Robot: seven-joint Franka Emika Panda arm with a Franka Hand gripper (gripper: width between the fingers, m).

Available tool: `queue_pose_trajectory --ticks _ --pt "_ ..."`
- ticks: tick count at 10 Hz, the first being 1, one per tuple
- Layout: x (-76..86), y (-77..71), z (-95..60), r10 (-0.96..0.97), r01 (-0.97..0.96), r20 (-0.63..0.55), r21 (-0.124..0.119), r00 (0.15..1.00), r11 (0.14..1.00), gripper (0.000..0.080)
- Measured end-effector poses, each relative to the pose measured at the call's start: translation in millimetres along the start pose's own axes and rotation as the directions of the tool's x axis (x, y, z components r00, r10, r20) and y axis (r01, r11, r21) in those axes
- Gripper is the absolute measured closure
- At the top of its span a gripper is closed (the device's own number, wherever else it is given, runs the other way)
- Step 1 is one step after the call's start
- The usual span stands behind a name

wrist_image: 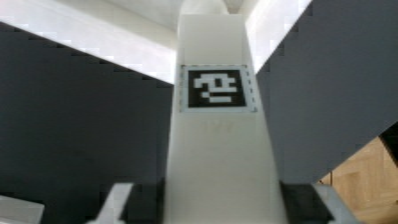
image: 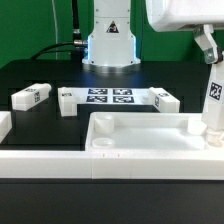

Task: Assemble desk

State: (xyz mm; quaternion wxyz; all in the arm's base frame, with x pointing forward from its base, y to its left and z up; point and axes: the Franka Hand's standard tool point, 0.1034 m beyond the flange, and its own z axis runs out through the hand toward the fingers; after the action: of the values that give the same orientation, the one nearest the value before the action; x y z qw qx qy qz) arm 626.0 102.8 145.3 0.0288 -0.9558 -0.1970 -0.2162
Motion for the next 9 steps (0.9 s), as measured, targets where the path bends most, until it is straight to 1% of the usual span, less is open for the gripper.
queue_pose_trajectory --ticks 4,6,9 --pt "1.0 2.2 1.6 0.002 -0.002 0.0 0.0 1.0 1.0 0.0509" --pt "6.6 6.4 4.7 0.003 -0.003 -0.007 -0.002 1.0 1.0 0.0509" --pt "7.7 3.8 8.0 0.001 -0.001 -0.003 0.003 1.0 1.0 0.0509"
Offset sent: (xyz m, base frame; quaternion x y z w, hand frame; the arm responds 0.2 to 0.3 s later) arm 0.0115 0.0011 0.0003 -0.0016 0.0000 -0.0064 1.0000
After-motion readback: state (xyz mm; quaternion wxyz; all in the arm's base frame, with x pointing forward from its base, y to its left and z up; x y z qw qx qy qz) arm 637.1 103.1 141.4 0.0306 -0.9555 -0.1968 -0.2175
